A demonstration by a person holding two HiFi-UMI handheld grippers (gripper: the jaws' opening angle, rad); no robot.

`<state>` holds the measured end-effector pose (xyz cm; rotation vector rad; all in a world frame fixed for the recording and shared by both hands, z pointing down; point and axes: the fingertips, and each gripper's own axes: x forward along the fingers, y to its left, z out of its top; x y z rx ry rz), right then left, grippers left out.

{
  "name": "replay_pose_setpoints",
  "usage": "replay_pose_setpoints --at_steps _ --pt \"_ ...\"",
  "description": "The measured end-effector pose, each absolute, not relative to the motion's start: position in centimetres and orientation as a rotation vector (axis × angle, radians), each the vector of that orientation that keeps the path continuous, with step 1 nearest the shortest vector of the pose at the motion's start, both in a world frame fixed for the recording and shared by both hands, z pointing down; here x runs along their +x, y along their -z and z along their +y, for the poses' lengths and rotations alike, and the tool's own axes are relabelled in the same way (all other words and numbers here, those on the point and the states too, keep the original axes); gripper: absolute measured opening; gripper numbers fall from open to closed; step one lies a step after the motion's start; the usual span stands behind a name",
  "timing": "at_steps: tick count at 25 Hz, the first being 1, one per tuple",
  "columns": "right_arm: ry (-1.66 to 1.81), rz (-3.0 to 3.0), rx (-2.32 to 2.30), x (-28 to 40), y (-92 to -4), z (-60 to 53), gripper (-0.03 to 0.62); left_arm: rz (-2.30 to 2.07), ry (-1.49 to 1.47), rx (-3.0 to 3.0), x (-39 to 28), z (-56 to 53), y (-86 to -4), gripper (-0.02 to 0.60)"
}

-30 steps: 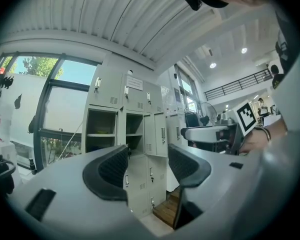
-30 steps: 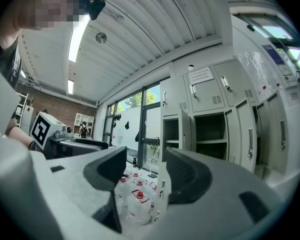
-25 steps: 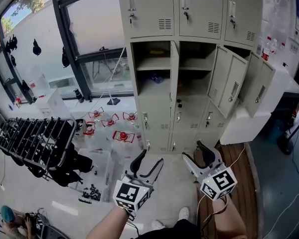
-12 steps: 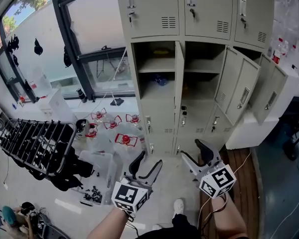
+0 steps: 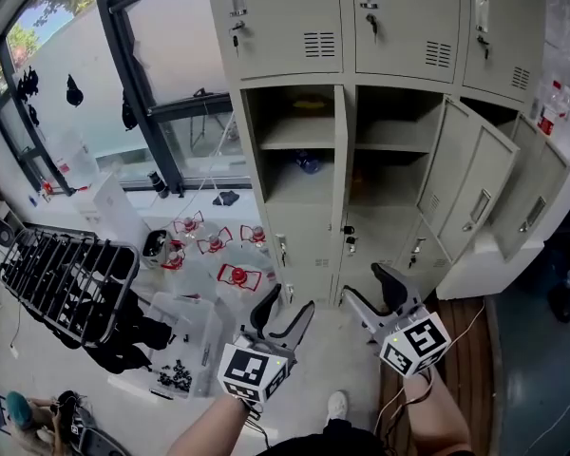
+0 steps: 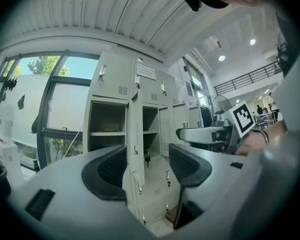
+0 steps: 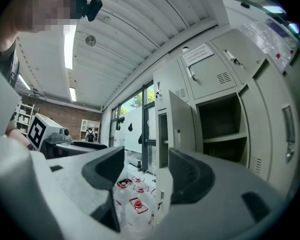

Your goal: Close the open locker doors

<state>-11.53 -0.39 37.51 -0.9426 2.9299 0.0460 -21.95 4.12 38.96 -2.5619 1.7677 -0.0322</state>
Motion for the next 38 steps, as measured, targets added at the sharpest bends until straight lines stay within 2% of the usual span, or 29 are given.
replay_pose_setpoints --at_steps 21,38 --pt "-0.013 2.944 -0.848 -7.2 -37.9 -10.9 0.265 1.905 0.064 -2.413 -17.2 -9.7 -37.5 0.291" --pt "0.023 2.892 -1.006 -7.5 -38.4 -15.5 0.264 1.835 0.113 -2.371 -18.3 -16.6 -36.8 0.307"
